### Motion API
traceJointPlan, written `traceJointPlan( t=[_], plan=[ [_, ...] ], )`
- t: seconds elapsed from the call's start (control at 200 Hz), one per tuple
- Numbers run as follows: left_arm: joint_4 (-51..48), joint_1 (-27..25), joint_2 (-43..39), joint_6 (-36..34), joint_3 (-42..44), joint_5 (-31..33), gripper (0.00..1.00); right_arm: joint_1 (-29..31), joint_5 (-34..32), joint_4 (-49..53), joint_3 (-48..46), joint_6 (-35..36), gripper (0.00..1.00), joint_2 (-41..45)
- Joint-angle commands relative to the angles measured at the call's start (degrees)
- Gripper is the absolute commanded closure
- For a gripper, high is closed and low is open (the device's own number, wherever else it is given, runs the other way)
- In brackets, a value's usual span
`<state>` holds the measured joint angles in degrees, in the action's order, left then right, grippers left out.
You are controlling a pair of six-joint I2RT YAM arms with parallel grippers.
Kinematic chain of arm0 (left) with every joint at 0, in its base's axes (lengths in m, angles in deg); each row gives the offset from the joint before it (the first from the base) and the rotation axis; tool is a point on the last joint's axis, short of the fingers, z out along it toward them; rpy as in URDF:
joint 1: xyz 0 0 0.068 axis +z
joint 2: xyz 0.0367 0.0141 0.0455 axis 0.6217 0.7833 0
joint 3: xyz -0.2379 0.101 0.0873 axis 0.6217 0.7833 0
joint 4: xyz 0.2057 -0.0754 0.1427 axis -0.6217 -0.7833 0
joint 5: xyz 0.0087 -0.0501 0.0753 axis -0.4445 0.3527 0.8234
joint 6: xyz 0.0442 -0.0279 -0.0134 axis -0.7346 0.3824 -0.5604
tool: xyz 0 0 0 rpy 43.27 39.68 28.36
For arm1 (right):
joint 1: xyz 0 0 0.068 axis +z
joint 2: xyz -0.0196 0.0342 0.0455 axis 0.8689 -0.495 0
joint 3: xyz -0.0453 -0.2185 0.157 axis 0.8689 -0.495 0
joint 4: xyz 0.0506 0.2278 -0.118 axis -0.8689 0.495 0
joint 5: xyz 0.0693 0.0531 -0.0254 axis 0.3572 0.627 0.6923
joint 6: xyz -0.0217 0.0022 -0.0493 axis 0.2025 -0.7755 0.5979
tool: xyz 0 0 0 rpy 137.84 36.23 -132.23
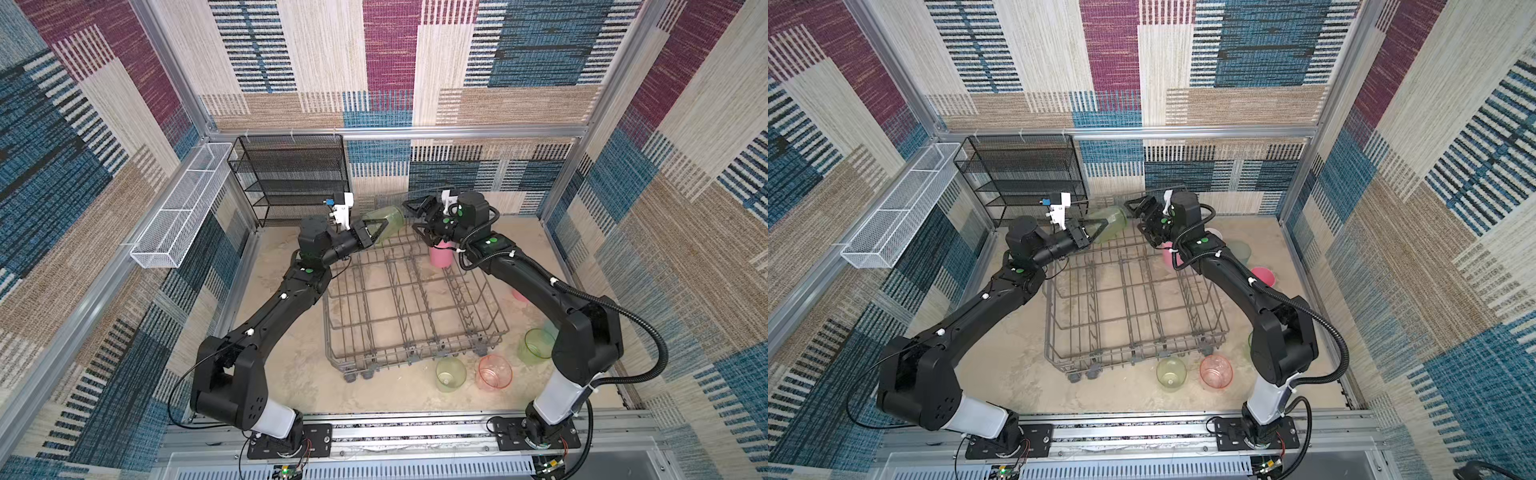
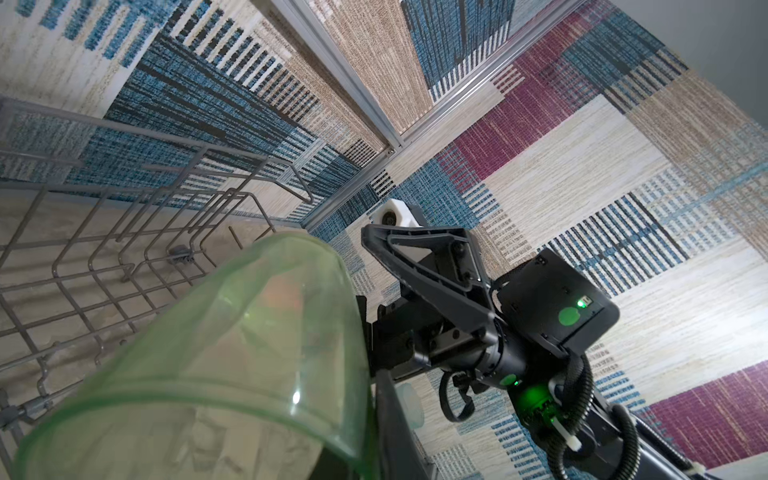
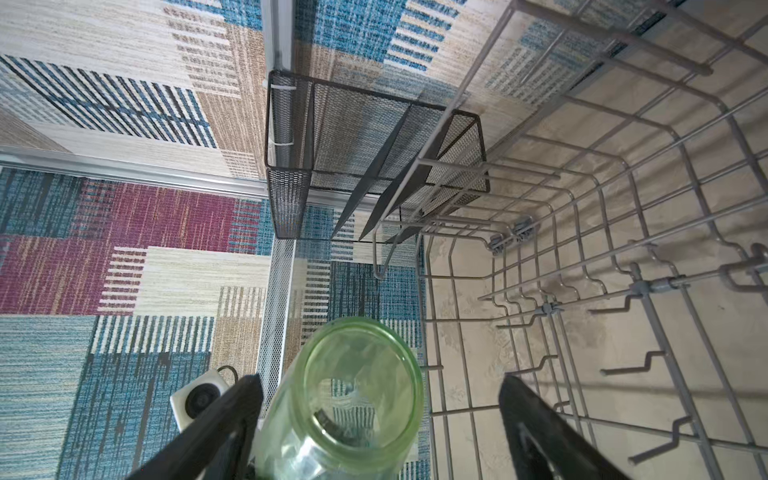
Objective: Load the cups into the dish rack
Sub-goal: 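Grasp the green cup base with the right gripper from the left gripper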
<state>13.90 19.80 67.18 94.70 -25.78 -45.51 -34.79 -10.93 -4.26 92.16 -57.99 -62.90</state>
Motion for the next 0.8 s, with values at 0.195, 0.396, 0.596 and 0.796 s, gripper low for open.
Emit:
traceJointPlan(
  t=[0.195,0.396,0.596,0.796],
  plan=[
    [9.3,-2.31,3.35,-8.04,-1.37,-2.68,0.98,-0.47,1.25,0.98,1.12,-5.83,0.09,-0.01],
    [8.9,-4.67,4.52,-14.57,-1.55,-1.66,0.98,-0.66,1.4,5.12,3.41,-6.58,0.1,-0.58],
    [8.17,-6.39,5.67,-19.69,-2.07,-0.64,0.99,-0.74,-0.08,7.21,4.01,-6.99,0.15,0.05],
    [7.9,-7.0,6.34,-21.83,-2.53,0.7,0.99,-0.74,-2.63,7.62,2.91,-7.07,0.19,1.87]
  ],
)
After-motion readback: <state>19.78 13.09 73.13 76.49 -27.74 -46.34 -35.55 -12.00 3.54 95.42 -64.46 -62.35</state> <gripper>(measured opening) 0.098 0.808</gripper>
